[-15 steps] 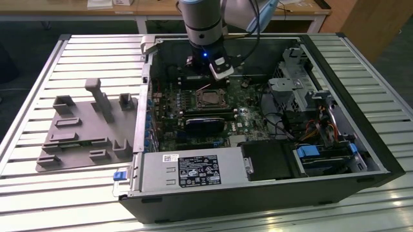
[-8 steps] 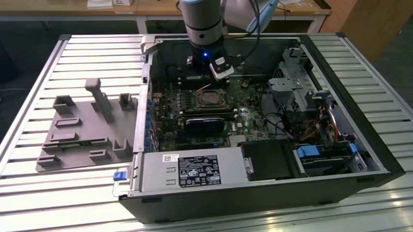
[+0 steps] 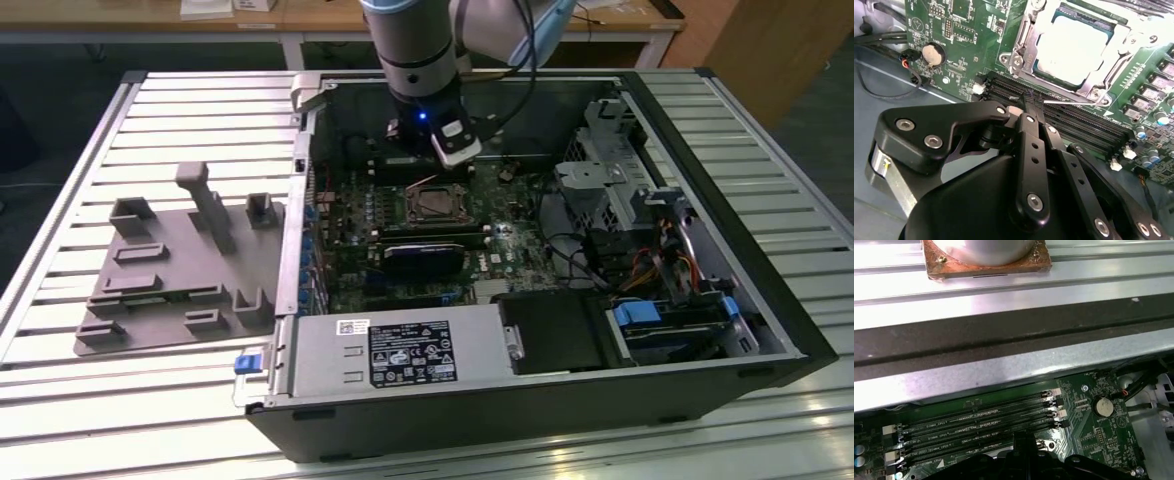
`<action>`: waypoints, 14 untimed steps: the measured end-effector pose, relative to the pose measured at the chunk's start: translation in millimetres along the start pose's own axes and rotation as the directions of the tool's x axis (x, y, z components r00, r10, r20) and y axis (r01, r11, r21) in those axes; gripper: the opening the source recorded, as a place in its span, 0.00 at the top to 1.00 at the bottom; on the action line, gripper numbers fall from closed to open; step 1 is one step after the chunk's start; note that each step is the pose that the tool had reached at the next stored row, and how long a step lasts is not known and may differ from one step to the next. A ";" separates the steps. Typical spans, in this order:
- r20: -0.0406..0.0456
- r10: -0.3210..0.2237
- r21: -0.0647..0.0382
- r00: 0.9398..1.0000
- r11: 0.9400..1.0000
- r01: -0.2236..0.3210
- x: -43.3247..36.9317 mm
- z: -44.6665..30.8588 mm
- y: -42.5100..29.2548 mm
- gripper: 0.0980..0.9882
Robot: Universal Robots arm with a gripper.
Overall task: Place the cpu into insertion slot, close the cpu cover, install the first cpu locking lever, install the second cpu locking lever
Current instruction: 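Install the first cpu locking lever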
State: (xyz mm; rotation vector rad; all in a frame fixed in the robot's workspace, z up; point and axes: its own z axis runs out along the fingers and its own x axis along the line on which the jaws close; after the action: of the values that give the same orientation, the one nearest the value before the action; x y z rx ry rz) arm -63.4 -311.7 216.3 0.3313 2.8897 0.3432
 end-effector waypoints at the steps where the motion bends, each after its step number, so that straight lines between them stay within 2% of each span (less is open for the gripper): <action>1: 0.001 0.003 0.001 1.000 1.000 -0.003 0.2 0.2 -0.1 0.99; 8: 0.019 0.068 0.014 0.998 0.998 -0.068 1.6 2.4 -0.8 0.99; 14: 0.026 0.092 0.018 0.995 0.996 -0.093 4.3 3.1 0.0 0.99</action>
State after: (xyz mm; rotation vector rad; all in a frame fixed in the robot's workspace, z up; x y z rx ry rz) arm -66.7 -310.0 212.5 0.4703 2.8611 0.3244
